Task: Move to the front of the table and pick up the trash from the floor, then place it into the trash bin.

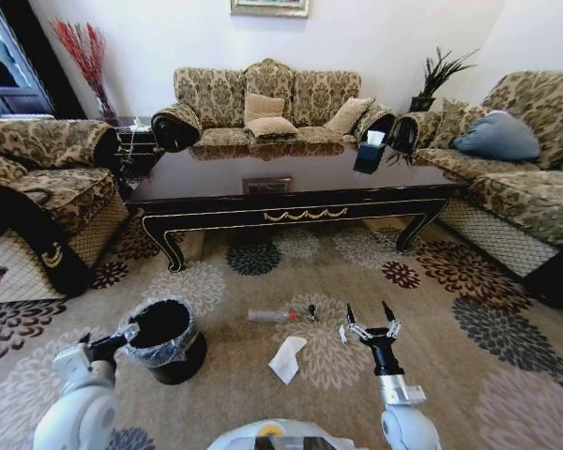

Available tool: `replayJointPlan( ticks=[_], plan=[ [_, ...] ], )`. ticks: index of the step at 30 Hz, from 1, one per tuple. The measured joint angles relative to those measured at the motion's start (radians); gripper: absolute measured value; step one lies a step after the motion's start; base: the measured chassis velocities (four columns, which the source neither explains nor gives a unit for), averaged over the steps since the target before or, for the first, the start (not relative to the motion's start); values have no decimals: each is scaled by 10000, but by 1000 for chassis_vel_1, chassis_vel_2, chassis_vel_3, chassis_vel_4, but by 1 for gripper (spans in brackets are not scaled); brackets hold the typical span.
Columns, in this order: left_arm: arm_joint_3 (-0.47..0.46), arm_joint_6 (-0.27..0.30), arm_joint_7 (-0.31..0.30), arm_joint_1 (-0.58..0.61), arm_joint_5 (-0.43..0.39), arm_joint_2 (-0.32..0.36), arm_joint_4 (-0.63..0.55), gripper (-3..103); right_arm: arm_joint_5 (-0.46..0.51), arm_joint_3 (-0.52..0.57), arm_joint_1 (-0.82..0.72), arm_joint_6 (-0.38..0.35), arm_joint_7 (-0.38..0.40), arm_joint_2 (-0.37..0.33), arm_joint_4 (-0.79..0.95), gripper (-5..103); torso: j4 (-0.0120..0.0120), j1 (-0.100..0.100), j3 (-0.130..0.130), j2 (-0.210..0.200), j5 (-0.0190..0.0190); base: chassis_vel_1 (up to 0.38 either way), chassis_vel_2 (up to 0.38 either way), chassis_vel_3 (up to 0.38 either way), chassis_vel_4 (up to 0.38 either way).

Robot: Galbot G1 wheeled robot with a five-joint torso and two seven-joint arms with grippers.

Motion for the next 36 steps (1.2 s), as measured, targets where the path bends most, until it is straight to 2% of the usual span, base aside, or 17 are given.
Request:
replayJointPlan(
  ticks=[2,3,5,16,26,32,33,34,36],
  plan=[
    [-7,166,-3,-134,-253,-3,121,100,-15,3,-6,-63,100,5,0,100,0,0,0,0,1,0,0,0,0],
    [-105,689,-3,-565,-1104,-100,496,100,-29,9,-18,-189,280,8,-29,100,-1,0,0,0,1,0,0,0,0],
    [-195,838,111,-789,-1409,-215,818,100,-52,12,-47,-253,335,8,-72,100,-1,0,1,0,2,0,0,0,0],
    [-475,804,728,-807,-1108,-355,1673,100,-467,-68,-34,-393,743,101,-348,100,1,0,0,0,2,0,0,0,0],
    [-397,740,980,-1233,-866,-318,2663,100,-715,-236,64,-454,911,173,-527,100,-1,0,0,0,1,0,0,0,0],
    [-325,720,1103,-1300,-737,-338,2789,102,-724,-231,110,-462,931,125,-613,100,1,0,0,0,2,0,0,0,0],
    [-305,717,1125,-1305,-674,-347,2807,98,-729,-231,122,-463,933,118,-640,100,1,0,-1,0,2,0,0,0,0],
    [-305,717,1125,-1305,-674,-347,2807,98,-729,-231,122,-463,933,118,-640,100,1,0,-1,0,2,0,0,0,0],
    [-279,714,1139,-1319,-576,-356,2855,88,-741,-248,140,-461,934,117,-662,100,0,0,0,0,2,0,0,0,0]
  ],
)
